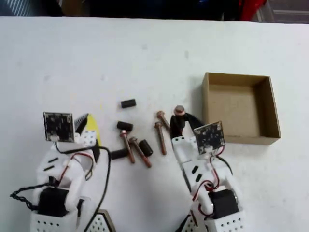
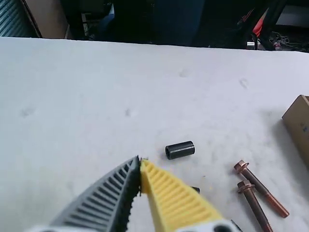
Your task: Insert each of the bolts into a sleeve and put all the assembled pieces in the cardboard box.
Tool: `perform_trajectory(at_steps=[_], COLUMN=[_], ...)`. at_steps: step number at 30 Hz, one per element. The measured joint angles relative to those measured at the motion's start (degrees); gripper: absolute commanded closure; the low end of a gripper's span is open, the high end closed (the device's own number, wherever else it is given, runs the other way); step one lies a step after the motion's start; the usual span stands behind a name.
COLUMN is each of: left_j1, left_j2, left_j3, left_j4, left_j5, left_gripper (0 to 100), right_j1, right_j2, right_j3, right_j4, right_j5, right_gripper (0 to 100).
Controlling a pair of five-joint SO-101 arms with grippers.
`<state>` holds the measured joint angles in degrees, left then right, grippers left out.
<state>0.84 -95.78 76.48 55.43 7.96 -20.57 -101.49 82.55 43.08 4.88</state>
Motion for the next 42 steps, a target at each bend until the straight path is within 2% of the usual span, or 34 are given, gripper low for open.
perform_trajectory(at_steps=[5,9,17,23,26,35,42], left_j1=[-0.09,0.0,-0.09,-5.54,-7.47,-8.09,-8.09], left_j2=[-6.15,-7.65,-8.26,-8.26,-8.26,-8.26,-8.26], left_j3=[1.76,4.22,8.53,12.66,14.95,16.18,16.18], left_j4=[4.13,7.03,8.26,8.26,8.26,10.29,13.98], left_j5=[0.0,0.0,-0.53,-3.43,-3.78,-3.78,-3.78], left_gripper=[98,98,98,98,98,98,98], right_j1=[0.18,0.44,6.51,11.08,15.12,21.89,24.88], right_j2=[-0.09,2.11,23.03,44.57,53.98,78.59,95.65], right_j3=[-6.86,-13.71,-30.77,-36.92,-39.03,-46.24,-59.25], right_j4=[5.54,10.64,16.44,16.26,13.01,3.69,3.16], right_j5=[0.0,2.99,4.75,8.26,8.62,12.4,12.75], right_gripper=[98.1,98.1,98.1,98.1,98.1,98.1,98.1])
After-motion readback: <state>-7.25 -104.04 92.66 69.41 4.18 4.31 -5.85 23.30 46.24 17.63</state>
